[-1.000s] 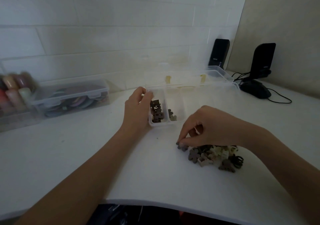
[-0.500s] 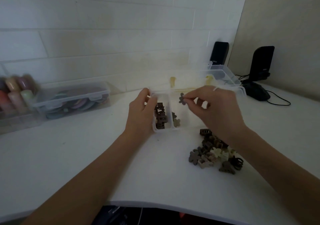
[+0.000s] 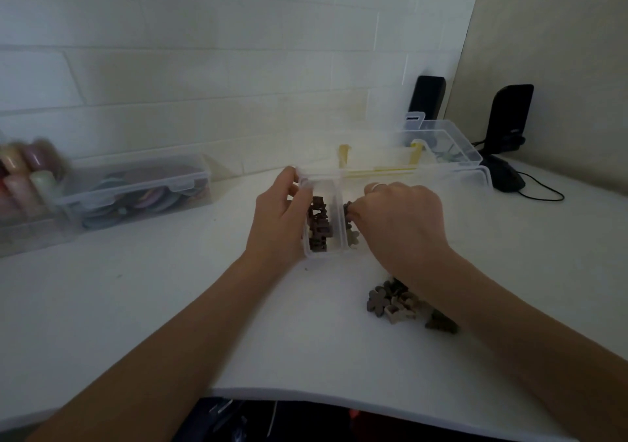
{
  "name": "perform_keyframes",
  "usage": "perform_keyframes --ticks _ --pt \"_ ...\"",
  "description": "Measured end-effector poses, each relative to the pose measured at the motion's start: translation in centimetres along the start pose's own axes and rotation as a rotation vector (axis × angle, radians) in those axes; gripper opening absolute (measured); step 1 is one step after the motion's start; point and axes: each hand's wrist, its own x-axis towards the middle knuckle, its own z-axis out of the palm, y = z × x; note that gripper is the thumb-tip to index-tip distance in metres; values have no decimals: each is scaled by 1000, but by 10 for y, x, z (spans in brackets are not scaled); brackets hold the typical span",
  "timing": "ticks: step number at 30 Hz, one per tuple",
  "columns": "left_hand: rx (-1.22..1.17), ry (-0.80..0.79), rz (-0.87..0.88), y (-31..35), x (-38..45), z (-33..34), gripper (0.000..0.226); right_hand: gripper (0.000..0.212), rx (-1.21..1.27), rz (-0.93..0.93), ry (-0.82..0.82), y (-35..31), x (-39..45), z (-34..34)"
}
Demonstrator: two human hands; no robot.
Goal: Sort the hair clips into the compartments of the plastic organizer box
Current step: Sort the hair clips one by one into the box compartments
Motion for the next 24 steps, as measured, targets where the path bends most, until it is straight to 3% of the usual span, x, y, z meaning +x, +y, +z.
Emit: perform_keyframes --ticks 5,9,11,13,14,19,24 --pt "6 46 -34 1 2 -1 33 22 349 -2 115 12 -5 0" --pt "50 94 -76 -9 7 -5 22 13 602 -8 198 28 -5 2" --pt "139 68 -86 -16 10 -8 16 11 810 -130 93 39 -4 -1" --pt "162 86 -124 -21 14 -12 5 15 1012 -265 -108 48 -3 -6" --pt "139 127 -166 -21 16 -13 9 16 1064 -315 -216 51 -4 -8" --pt "103 210 -251 -21 21 -13 23 26 1093 -398 -604 60 -3 -9" --pt "138 146 -192 -21 19 -13 29 25 999 -383 -783 57 -5 -8"
